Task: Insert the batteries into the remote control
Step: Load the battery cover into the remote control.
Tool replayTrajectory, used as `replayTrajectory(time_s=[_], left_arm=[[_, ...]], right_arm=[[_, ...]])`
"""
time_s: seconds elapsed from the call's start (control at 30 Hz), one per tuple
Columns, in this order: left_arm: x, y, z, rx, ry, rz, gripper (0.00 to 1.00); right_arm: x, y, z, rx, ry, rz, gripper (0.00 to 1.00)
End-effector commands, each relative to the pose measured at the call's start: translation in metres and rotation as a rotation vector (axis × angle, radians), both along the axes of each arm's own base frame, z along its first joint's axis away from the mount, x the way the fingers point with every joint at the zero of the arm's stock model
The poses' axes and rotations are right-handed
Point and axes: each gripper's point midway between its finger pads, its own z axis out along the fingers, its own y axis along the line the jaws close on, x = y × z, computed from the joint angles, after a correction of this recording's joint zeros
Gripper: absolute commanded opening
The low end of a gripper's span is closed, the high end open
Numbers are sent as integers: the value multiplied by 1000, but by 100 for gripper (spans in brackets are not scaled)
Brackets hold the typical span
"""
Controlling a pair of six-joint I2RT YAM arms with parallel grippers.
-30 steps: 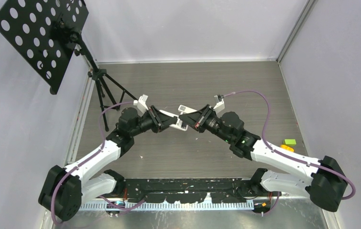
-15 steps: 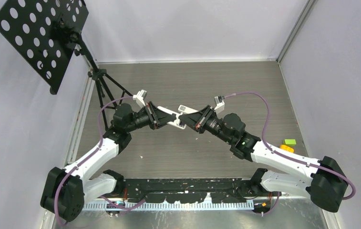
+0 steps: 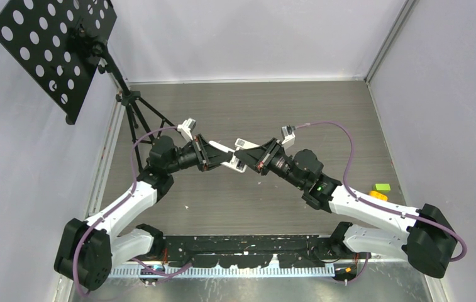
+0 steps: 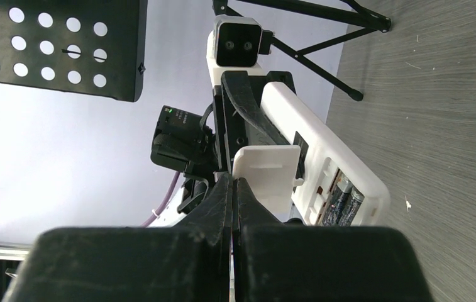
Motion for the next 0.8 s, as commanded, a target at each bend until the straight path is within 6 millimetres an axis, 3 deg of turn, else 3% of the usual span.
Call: replayTrajectory(time_s=[0.0,0.43,0.77], left_arm=[[2,1,32,-52,-96,-11,0],[8,1,30,-72,-75,-2,0],[6,1,27,-65,-74,-14,0]], right_arm=[[-3,-1,11,51,-23,1,0],[-3,-7,2,44,-5,-20,1],[-2,-6,16,63,-55,-21,0]])
